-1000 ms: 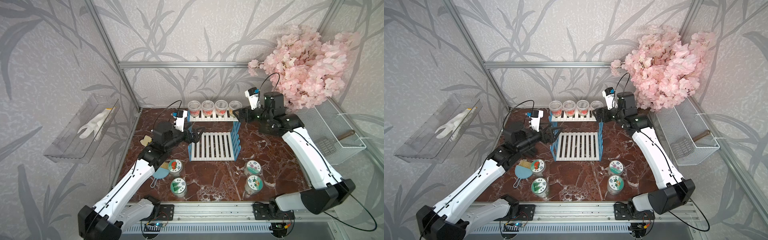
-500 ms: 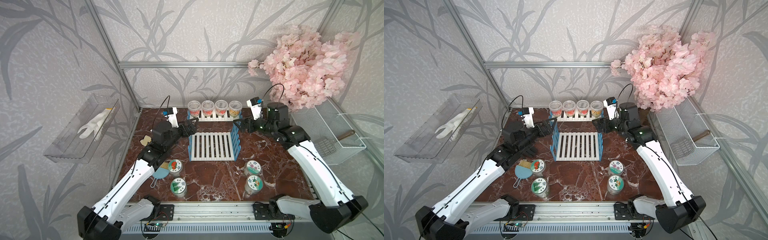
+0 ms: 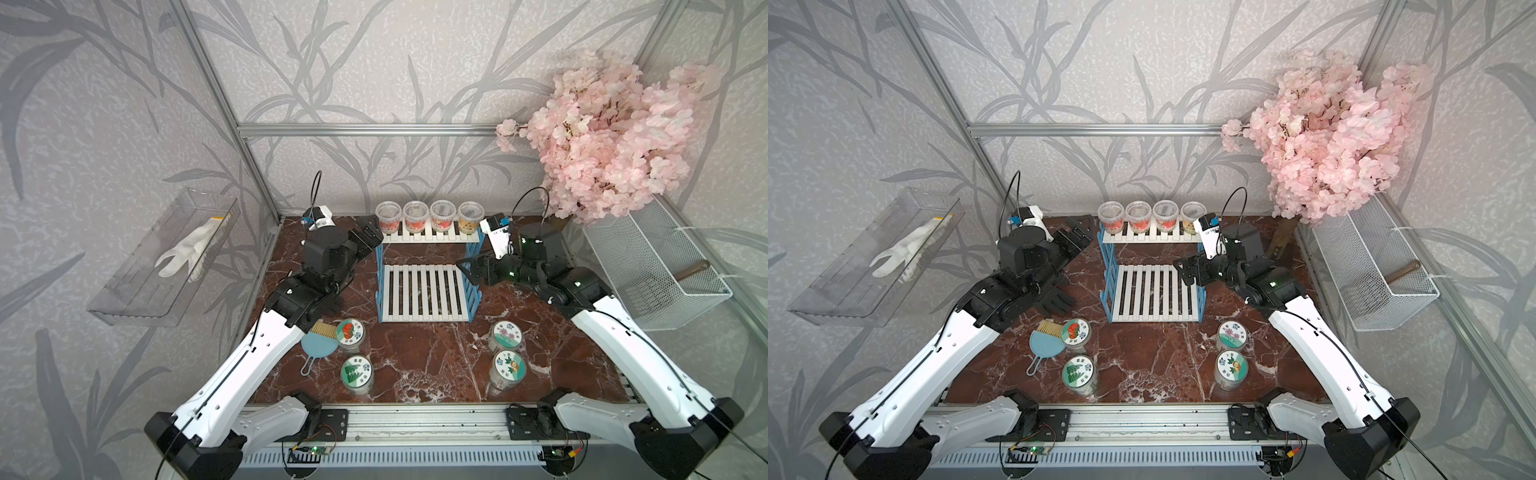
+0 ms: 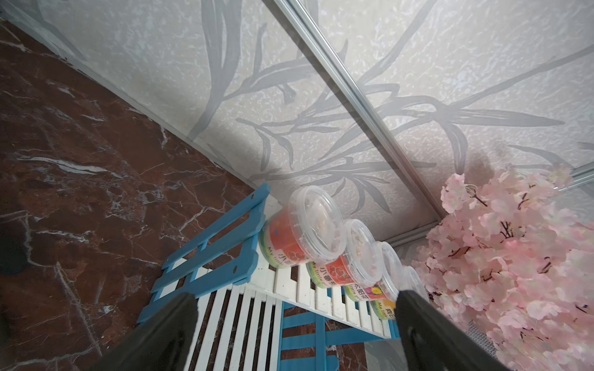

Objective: Place the seed container on the shelf
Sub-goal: Pick up the seed jar at the center of the board.

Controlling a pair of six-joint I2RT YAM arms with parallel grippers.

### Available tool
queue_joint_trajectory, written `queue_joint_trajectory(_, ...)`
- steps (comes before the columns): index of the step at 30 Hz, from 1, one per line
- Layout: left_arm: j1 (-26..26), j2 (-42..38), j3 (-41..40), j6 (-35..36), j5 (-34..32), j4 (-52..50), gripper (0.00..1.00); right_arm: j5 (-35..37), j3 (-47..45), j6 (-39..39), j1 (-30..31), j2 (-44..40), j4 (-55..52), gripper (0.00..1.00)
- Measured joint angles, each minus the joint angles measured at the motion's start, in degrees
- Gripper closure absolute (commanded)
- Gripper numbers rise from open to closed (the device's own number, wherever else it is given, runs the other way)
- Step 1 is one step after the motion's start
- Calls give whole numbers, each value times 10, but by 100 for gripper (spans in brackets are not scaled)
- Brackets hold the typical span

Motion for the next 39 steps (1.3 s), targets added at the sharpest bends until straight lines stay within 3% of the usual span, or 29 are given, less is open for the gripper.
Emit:
queue_joint_trajectory(12,-2,10,20,-3,-19,-11,0,40,-8,8,28,19,15,10)
queue_joint_trajectory(24,-2,5,11,31,-8,20,0,35,-58,23,36,-11,17,10)
queue_joint_trajectory(28,-2,-26,-45,90,-7,35,0,28,-78,29,50,-17,20,11)
queue_joint_trajectory(33,0,-105,-171,173,-9,31,0,24,-113,38,84,-22,29,11)
queue_joint_trajectory(39,2,-203,-272,193,-25,-40,0,36,-179,49,144,-39,58,11)
